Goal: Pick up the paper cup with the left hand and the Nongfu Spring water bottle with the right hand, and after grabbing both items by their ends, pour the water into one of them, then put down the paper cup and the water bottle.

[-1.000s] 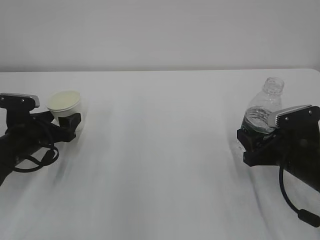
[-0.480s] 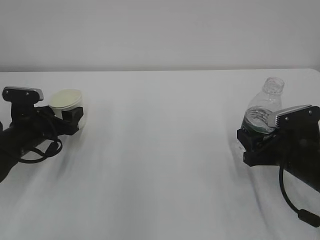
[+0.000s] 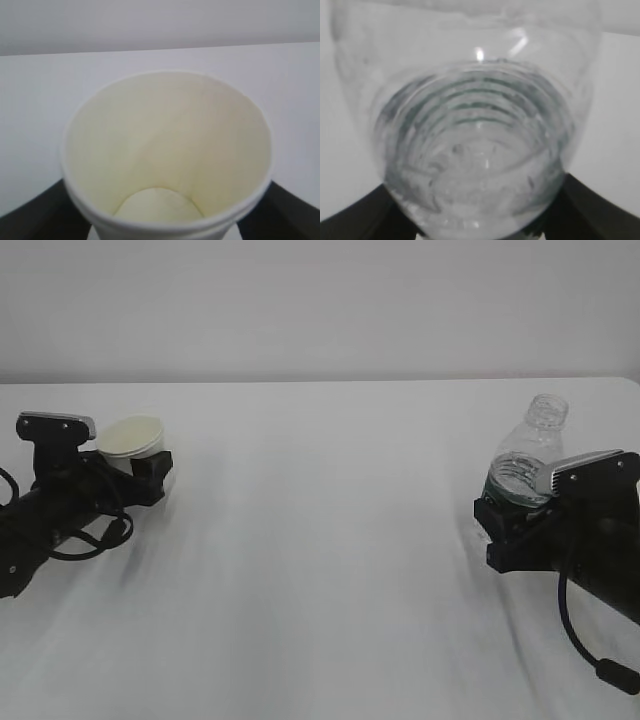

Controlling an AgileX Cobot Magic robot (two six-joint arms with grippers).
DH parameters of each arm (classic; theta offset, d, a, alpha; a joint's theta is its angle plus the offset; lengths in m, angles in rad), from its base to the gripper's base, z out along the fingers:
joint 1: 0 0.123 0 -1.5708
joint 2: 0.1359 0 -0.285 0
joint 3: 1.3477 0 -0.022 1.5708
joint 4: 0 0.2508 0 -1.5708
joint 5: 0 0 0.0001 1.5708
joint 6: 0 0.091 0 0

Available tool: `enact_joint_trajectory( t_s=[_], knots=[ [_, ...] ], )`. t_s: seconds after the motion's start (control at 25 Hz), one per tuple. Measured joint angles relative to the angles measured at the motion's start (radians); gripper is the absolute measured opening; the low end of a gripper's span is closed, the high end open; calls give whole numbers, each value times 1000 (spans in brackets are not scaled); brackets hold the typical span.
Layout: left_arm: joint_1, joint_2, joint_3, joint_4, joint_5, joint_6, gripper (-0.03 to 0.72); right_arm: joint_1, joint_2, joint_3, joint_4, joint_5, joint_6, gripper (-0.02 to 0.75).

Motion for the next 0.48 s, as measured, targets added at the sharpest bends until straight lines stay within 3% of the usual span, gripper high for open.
enact_joint_trajectory(
  t_s=[0.48],
  knots=[
    [0,31,-16,0,-26,0,567,0,0,0,0,0,0,491]
  ],
)
